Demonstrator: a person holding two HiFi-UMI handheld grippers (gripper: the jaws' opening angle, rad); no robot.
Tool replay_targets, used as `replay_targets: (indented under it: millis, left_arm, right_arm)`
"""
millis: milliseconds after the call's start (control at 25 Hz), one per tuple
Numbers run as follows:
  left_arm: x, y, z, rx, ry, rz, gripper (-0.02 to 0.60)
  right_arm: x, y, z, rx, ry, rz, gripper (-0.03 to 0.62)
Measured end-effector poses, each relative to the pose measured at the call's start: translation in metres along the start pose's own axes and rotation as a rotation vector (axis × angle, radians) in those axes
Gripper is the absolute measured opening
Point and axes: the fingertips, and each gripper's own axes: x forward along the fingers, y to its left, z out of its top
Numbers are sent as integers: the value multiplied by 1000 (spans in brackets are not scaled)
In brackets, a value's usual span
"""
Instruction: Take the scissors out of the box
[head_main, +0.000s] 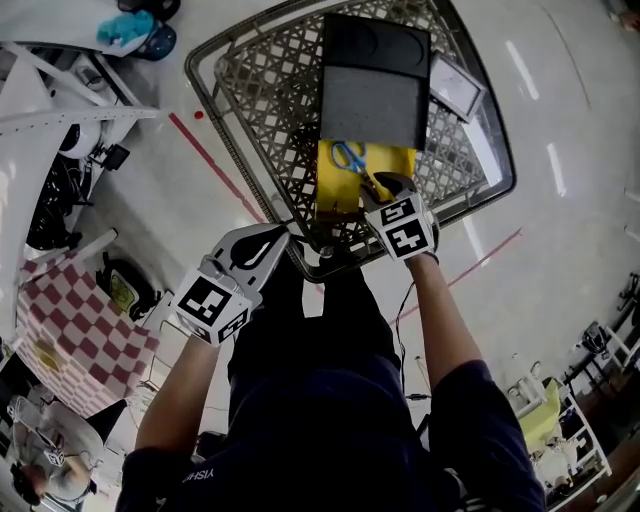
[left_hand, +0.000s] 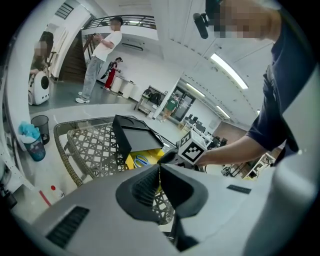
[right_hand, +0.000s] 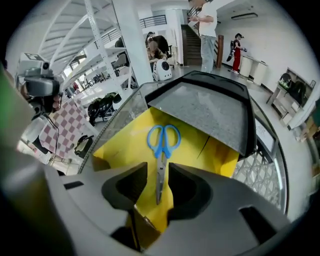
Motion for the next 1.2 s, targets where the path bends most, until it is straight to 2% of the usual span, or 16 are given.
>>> replay_targets:
  millis: [480, 720, 1200]
  left_arm:
    - [-12, 13, -9, -27, -7, 0, 26]
    - [-17, 17, -10, -34, -12, 4, 26]
    - [-19, 12, -10, -34, -16, 0, 26]
  right_arm:
    - [23, -4, -5, -28, 98, -67, 123]
    - [27, -5, -9, -77, 141, -106, 92]
    - [23, 7, -15, -93, 157, -72, 72]
